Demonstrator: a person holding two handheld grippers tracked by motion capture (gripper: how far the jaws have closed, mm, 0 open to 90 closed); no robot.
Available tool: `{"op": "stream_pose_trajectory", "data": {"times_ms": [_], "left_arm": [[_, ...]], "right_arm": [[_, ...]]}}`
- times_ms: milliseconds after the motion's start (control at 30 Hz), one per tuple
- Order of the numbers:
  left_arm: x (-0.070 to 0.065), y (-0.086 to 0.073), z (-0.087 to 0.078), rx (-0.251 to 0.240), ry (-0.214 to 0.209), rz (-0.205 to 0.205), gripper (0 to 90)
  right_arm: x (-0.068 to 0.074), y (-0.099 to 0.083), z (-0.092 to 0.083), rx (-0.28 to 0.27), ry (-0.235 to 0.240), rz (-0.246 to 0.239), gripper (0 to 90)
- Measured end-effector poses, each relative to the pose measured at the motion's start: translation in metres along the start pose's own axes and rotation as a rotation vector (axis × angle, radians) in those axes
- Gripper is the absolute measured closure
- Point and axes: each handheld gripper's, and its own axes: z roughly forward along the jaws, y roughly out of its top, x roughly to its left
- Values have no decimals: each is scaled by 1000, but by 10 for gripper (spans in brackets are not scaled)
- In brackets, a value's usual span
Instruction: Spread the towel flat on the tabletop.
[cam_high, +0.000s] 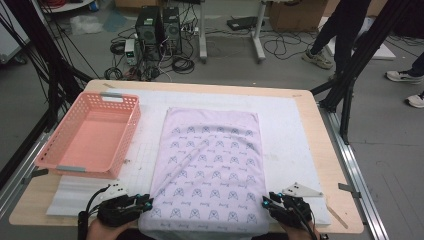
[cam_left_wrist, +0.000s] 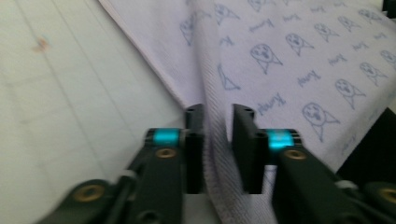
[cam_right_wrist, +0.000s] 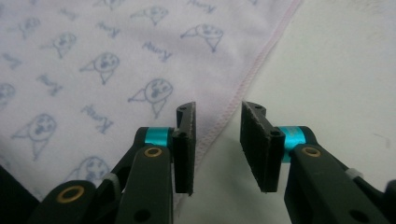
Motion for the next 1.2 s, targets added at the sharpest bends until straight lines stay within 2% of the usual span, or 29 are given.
{"op": "stream_pose_trajectory", "data": {"times_ms": [33, 67, 100, 167, 200, 267, 400, 467, 500, 567, 633, 667, 700, 733, 767, 833, 867, 933, 1000, 1067, 1133, 1167, 1200], "left_arm": [[-1, 1, 0, -7, 7, 1, 613], [-1, 2, -1, -26, 8, 4, 586], [-1, 3, -3, -44, 15, 7, 575], [0, 5, -6, -71, 24, 1, 543], [1, 6, -7, -82, 27, 1, 535], [2, 8, -5, -91, 28, -7, 526], [4, 13, 6, -72, 39, 4, 523], [7, 16, 11, -67, 50, 0, 524], [9, 17, 13, -61, 55, -7, 527], [9, 16, 20, -34, 62, -2, 559], [8, 14, 22, -37, 111, 42, 659], [8, 14, 21, -34, 130, 46, 740], [9, 14, 21, -38, 139, 40, 802], [9, 14, 20, -35, 137, 29, 869], [8, 14, 20, -34, 150, 32, 875], [4, 14, 19, -35, 180, 46, 881], [4, 13, 17, -35, 184, 44, 881], [7, 13, 13, -42, 175, 24, 881], [8, 11, 11, -48, 157, -5, 871], [7, 10, 11, -36, 178, 6, 833], [10, 11, 11, -47, 167, -11, 718], [10, 11, 12, -55, 154, -11, 682], [10, 12, 13, -63, 146, -10, 646]], "right_arm": [[1, 0, 0, 1, -11, -10, 705], [0, 0, -1, 0, -5, -14, 840], [-2, 0, -2, 2, 29, -10, 876], [-2, -1, -5, 13, -3, -39, 886], [-3, -1, -7, 21, -22, -57, 888], [-7, -2, -11, 26, -36, -51, 887], [-9, -3, -16, 29, -61, -66, 881], [-9, -2, -17, 14, -38, -45, 816], [-9, -2, -18, 0, -17, -29, 734], [-10, -3, -17, -23, 22, -1, 692], [-9, -5, -13, 1, 29, -6, 692], [-7, -6, -10, 23, 32, -9, 716], [-6, -7, -10, 16, 14, -26, 769], [-7, -6, -10, 20, 27, -22, 884], [-7, -5, -10, 27, 39, -17, 887], [-7, -4, -12, 43, 21, -37, 893], [-7, -4, -14, 52, 7, -52, 894], [-13, -7, -20, 62, 6, -34, 895], [-17, -9, -26, 71, -1, -26, 895], [-17, -10, -30, 72, -8, -31, 894], [-17, -9, -31, 80, 34, -13, 873], [-17, -8, -32, 63, 31, -11, 832], [-18, -8, -33, 41, 19, -2, 728]]}}
